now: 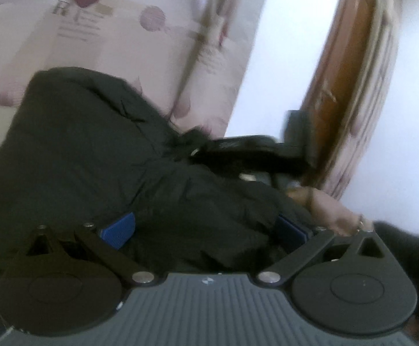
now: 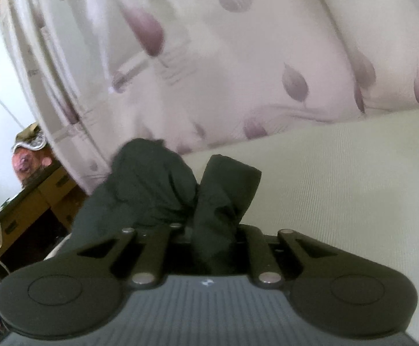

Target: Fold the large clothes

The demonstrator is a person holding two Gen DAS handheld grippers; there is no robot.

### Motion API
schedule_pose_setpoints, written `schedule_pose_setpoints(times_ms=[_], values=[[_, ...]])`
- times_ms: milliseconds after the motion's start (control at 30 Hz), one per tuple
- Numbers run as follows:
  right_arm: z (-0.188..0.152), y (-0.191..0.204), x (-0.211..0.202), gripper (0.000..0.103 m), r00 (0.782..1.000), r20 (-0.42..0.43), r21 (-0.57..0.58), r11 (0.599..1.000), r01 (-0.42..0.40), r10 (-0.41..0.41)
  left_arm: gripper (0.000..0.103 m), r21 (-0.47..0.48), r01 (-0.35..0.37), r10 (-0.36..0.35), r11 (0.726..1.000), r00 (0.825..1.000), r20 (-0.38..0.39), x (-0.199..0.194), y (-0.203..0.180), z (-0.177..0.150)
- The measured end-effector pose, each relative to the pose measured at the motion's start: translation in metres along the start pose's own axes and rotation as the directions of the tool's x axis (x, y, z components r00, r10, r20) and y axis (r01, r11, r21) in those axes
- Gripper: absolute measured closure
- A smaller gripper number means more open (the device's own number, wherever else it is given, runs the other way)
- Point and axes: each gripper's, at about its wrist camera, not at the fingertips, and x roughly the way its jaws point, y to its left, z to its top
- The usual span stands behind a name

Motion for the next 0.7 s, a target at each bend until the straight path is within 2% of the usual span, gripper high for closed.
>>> schedule_pose_setpoints(times_ms=[33, 100, 233, 333, 433, 533, 567, 633, 700], values=[[-0.009, -0.011, 0.007, 0.086, 1.000, -0.028, 0.047, 0.999, 0.007, -0.005, 0.001, 0.010, 0.012, -0.012, 1.000, 1.000, -0.001, 0.002, 0.000, -0.001], [-0.030, -0.027, 0.007, 0.083, 0.999, -0.011, 0.127, 0.991, -0.033, 0.035, 0.001, 0.021, 0.026, -0.026, 0.999, 1.000, -0.004, 0.000, 0.002, -0.004], [-0.028, -0.038, -0.024, 0.073, 0.997, 0.055, 0.223, 0.973, -0.058, 0.046, 0.000, 0.033, 0.035, -0.035, 0.999, 0.999, -0.017, 0.000, 0.006, -0.008], [-0.015, -0.026, -0.060, 0.070, 0.995, 0.102, 0.165, 0.986, -0.022, 0.006, 0.000, 0.017, 0.037, -0.037, 0.999, 0.999, -0.015, -0.003, 0.005, -0.008], [-0.010, -0.002, -0.091, 0.070, 0.993, 0.115, 0.079, 0.997, -0.023, 0.014, 0.000, 0.025, 0.044, -0.044, 0.999, 0.999, -0.001, -0.004, 0.005, -0.008], [-0.016, 0.030, -0.102, 0.070, 0.997, 0.047, 0.000, 0.998, -0.061, 0.061, 0.000, 0.032, 0.051, -0.052, 0.998, 0.998, 0.026, -0.008, 0.004, -0.011], [-0.020, 0.041, -0.101, 0.068, 0.998, 0.002, -0.025, 0.998, -0.059, 0.059, 0.000, 0.037, 0.053, -0.054, 0.998, 0.998, 0.030, -0.009, 0.003, -0.012], [-0.027, 0.056, -0.092, 0.058, 0.997, -0.076, -0.061, 0.998, -0.033, 0.029, 0.000, 0.043, 0.059, -0.060, 0.997, 0.997, 0.040, -0.011, 0.003, -0.012], [-0.034, 0.064, -0.083, 0.057, 0.991, -0.131, -0.066, 0.997, -0.036, 0.027, 0.000, 0.041, 0.057, -0.059, 0.998, 0.997, 0.046, -0.014, 0.003, -0.012]])
